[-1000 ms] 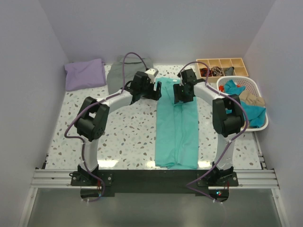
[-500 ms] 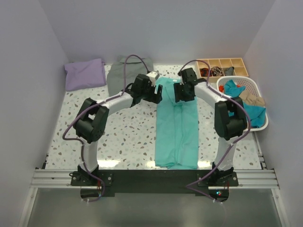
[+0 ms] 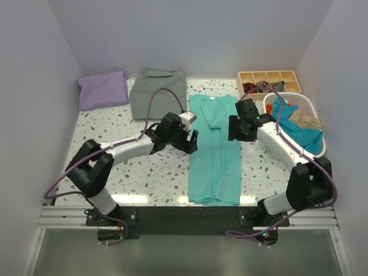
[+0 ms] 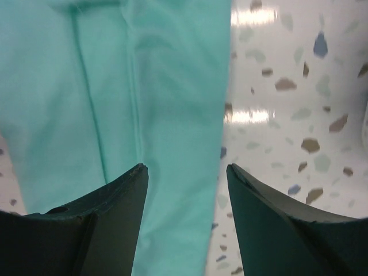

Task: Fold and stack the t-shirts
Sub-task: Fold the tshirt

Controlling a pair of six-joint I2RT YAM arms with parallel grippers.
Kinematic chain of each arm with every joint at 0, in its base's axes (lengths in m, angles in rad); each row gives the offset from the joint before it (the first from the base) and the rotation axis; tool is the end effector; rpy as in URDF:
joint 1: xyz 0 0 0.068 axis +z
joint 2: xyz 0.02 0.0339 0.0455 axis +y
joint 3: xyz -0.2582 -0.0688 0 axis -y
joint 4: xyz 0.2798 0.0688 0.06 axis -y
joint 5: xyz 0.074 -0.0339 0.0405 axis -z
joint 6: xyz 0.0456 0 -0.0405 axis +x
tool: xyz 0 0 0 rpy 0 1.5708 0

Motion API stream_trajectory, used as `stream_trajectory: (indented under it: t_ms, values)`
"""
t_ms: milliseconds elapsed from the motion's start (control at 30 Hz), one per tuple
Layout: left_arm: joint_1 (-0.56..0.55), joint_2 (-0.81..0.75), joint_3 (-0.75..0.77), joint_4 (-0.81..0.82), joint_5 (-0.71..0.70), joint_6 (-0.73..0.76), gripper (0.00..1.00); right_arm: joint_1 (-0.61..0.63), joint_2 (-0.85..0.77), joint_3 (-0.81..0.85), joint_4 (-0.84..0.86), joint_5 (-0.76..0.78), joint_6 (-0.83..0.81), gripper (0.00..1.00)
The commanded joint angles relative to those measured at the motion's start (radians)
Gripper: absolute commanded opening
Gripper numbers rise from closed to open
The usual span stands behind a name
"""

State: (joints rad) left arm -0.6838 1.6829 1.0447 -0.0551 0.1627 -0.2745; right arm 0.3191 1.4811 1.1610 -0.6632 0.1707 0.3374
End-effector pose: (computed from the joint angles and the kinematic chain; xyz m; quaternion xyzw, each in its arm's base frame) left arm 0.3061 -0.2590 0.1755 0.2172 0.8764 -0.2605 0.3418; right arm 0.3322 0.1016 0.2406 0.0334 0.9534 0.0158 0.2994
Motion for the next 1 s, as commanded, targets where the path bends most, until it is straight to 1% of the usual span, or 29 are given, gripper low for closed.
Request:
stream_trajectory:
  t_ms: [0, 100, 233, 333, 400, 433, 467, 567, 700, 800, 933, 967]
  values:
    - [-0.074, -0.097, -0.126, -0.031, 0.077, -0.081, 0.84, 0.001, -0.148, -0.115, -0.133, 0.023, 0.101, 0.61]
    - [-0.109, -0.136, -0.186, -0.060, 0.077, -0.117, 0.84, 0.011, -0.215, -0.136, -0.211, 0.027, 0.138, 0.61]
    - [-0.117, -0.183, -0.251, -0.117, 0.063, -0.170, 0.84, 0.037, -0.287, -0.173, -0.294, 0.038, 0.215, 0.61]
    - [-0.118, -0.229, -0.327, -0.098, 0.099, -0.209, 0.86, 0.054, -0.363, -0.240, -0.338, 0.013, 0.290, 0.61]
    - [-0.123, -0.262, -0.382, -0.071, 0.152, -0.222, 0.86, 0.066, -0.418, -0.317, -0.354, -0.014, 0.330, 0.61]
    - [-0.126, -0.273, -0.399, -0.062, 0.167, -0.233, 0.86, 0.083, -0.473, -0.340, -0.361, -0.022, 0.366, 0.61]
    - [-0.128, -0.282, -0.429, -0.046, 0.204, -0.238, 0.87, 0.087, -0.498, -0.386, -0.374, -0.031, 0.379, 0.61]
    - [-0.134, -0.305, -0.471, -0.017, 0.253, -0.250, 0.87, 0.089, -0.574, -0.438, -0.438, -0.043, 0.405, 0.61]
    - [-0.149, -0.313, -0.506, 0.021, 0.296, -0.249, 0.87, 0.089, -0.668, -0.514, -0.475, -0.092, 0.419, 0.61]
    - [-0.158, -0.286, -0.522, 0.067, 0.319, -0.258, 0.87, 0.090, -0.691, -0.550, -0.487, -0.149, 0.430, 0.60]
    - [-0.184, -0.255, -0.506, 0.098, 0.324, -0.273, 0.86, 0.089, -0.705, -0.589, -0.486, -0.140, 0.427, 0.59]
    - [-0.189, -0.250, -0.502, 0.106, 0.324, -0.278, 0.86, 0.090, -0.702, -0.609, -0.463, -0.164, 0.427, 0.59]
